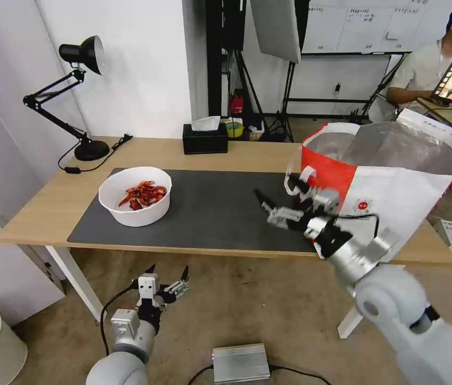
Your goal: Pick up the trash from the table and place it into the takeout bag.
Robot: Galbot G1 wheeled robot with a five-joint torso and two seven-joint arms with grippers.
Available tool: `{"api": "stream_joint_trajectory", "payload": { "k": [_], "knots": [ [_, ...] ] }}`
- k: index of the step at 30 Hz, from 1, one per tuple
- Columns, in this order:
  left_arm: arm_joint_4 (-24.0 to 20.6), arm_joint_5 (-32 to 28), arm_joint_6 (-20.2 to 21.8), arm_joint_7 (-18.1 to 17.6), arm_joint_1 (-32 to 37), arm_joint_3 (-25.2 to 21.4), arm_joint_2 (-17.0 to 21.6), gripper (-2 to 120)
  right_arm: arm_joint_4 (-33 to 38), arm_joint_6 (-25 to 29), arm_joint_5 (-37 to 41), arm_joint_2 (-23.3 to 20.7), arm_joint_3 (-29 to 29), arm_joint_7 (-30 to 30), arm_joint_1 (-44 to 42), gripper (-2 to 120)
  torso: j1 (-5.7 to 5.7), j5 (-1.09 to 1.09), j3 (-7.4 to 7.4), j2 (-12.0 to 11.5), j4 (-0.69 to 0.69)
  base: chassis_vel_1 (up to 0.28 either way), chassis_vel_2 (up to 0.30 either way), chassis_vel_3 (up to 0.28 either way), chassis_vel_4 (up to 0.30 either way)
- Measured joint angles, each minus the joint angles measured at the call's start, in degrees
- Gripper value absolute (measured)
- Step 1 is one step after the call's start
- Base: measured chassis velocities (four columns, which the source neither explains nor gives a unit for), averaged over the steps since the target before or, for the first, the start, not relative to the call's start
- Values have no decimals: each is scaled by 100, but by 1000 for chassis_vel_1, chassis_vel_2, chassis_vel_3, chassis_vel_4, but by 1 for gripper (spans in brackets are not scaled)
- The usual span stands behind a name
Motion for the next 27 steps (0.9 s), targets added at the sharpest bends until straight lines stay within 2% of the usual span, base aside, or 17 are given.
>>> {"api": "stream_joint_trajectory", "payload": {
  "k": [3, 11, 27],
  "knots": [
    [6, -26, -3, 2, -6, -6, 12, 100, 2, -105, -334, 75, -79, 598, -224, 100, 0, 0, 0, 0, 0, 0, 0, 0, 0],
    [16, -37, -7, 8, -9, -3, 7, 100, 150, -114, -930, 149, -184, 1329, -696, 100, 0, 0, 0, 0, 0, 0, 0, 0, 0],
    [2, -32, -22, 15, 40, -14, 3, 100, 212, -87, -1254, 203, -364, 1677, -1000, 100, 0, 0, 0, 0, 0, 0, 0, 0, 0]
  ]
}}
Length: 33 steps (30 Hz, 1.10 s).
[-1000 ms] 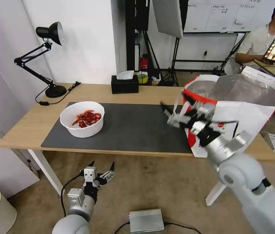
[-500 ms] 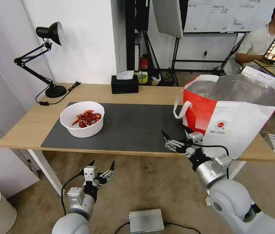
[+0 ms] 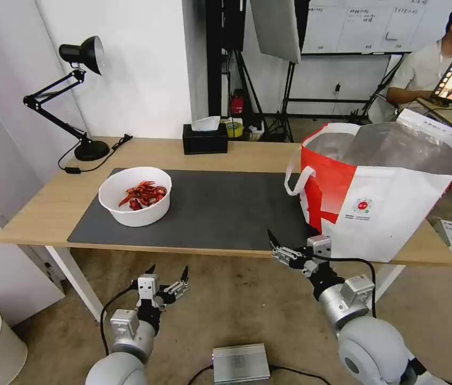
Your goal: Pick up the trash from the table and place it into the takeout bag.
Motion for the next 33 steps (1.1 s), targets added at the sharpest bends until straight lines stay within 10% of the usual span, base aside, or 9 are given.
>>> {"api": "stream_joint_trajectory", "payload": {
  "k": [33],
  "knots": [
    [-25, 22, -123, 10, 47, -25, 0, 100, 104, -28, -415, 192, -147, 486, -710, 100, 0, 0, 0, -1, 0, 0, 0, 0, 0]
  ]
}}
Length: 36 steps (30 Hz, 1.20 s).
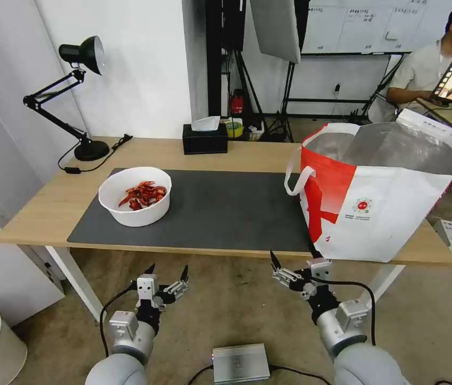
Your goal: Pick up the trash from the table and place it into the takeout bag.
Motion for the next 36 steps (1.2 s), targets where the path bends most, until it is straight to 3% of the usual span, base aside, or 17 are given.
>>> {"api": "stream_joint_trajectory", "payload": {
  "k": [11, 16, 28, 36],
  "knots": [
    [-81, -169, 21, -28, -78, -139, 101, 100, 2, -3, 0, 0, -1, 0, 5, 100, 0, 0, 0, 0, 0, 0, 0, 0, 0],
    [-210, -467, 186, -188, -191, -413, 287, 100, 2, -4, 0, -2, -2, -2, 8, 100, 0, -1, 0, 0, 0, 0, 0, 0, 0],
    [-589, -1776, 719, -662, -585, -1250, 1139, 100, 2, -4, 3, -3, 2, -6, 12, 100, 0, 0, 0, 0, 0, 0, 0, 0, 0],
    [-599, -2119, 1070, -937, -866, -1397, 1429, 100, 2, -4, 6, -3, 2, -8, 13, 100, 0, 0, 0, 1, 0, 0, 0, 0, 0]
  ]
}}
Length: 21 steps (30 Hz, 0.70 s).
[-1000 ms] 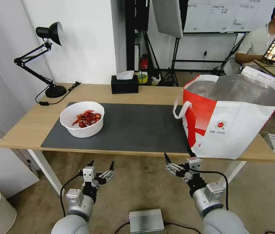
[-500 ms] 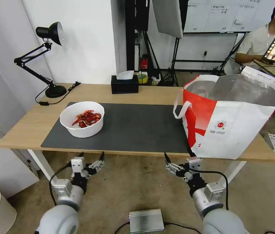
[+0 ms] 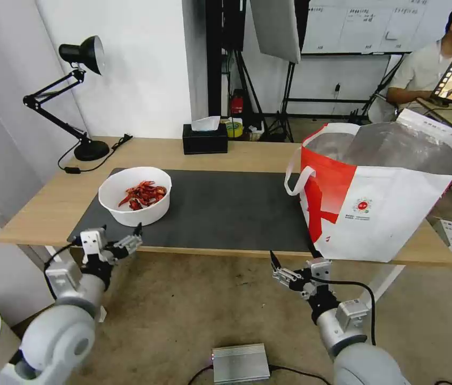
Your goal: Pick up the trash from the table and place it into the takeout bag.
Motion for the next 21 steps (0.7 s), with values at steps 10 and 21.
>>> {"api": "stream_joint_trajectory", "payload": {
  "k": [10, 21],
  "knots": [
    [820, -629, 86, -86, -997, 268, 627, 100, -1, 1, 1, 0, 1, -2, 1, 100, 0, 0, 0, 0, 0, 0, 0, 0, 0],
    [1853, -956, 86, -77, -2246, 1167, 986, 100, -2, 1, 1, 0, 0, -3, 1, 100, 0, 0, 0, 0, 0, 0, 0, 0, 0]
  ]
}}
